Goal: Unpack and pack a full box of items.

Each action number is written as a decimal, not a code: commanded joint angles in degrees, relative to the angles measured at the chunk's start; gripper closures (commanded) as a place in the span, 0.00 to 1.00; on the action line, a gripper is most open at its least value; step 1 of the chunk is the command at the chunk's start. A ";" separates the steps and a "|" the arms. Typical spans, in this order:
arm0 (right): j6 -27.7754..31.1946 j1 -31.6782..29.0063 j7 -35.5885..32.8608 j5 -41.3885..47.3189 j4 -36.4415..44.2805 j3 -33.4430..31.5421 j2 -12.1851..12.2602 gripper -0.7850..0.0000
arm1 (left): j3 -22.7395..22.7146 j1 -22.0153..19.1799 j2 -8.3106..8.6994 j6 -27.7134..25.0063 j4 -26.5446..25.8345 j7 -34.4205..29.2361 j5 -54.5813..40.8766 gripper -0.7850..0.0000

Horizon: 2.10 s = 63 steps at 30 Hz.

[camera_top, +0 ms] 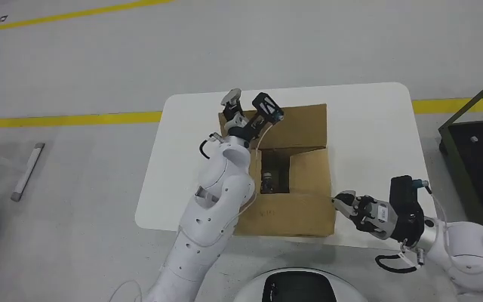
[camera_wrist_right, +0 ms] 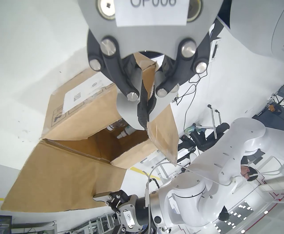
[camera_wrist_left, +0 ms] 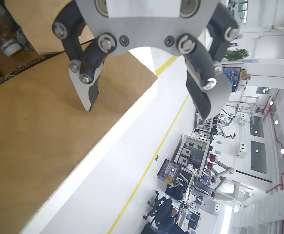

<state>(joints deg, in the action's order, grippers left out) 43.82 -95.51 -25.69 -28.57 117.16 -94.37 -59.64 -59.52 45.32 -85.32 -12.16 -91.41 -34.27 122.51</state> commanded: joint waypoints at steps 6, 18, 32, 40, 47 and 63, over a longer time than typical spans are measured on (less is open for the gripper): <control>3.24 -0.76 5.33 -1.93 1.74 -2.47 0.03 1.00 | -4.82 6.59 1.19 -5.53 -13.14 -1.06 1.08 0.00; 9.95 -2.99 14.96 -11.83 2.86 -3.72 -0.35 1.00 | -8.30 17.08 1.87 -18.00 -28.42 -8.64 -11.71 0.00; 8.11 -3.14 23.37 -28.62 3.82 -2.65 -0.93 1.00 | -7.73 20.80 2.34 -21.30 -31.38 -12.33 -16.30 0.00; 6.52 -3.91 29.34 -36.51 3.75 -1.58 -1.16 1.00 | -6.90 21.68 2.50 -21.36 -32.30 -13.64 -17.72 0.00; 6.37 -4.43 31.93 -38.98 3.38 -1.55 -1.11 1.00 | -5.39 22.10 2.64 -21.65 -32.42 -14.40 -17.93 0.00; 9.36 -5.51 34.68 -34.74 1.66 -2.53 -0.77 0.64 | -2.20 22.32 3.03 -28.01 -33.51 -19.14 -22.32 0.00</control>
<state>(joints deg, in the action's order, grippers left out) 52.71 -101.03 8.97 -64.46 118.98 -96.67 -60.45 -61.84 67.60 -82.34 -39.31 -124.54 -53.00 101.12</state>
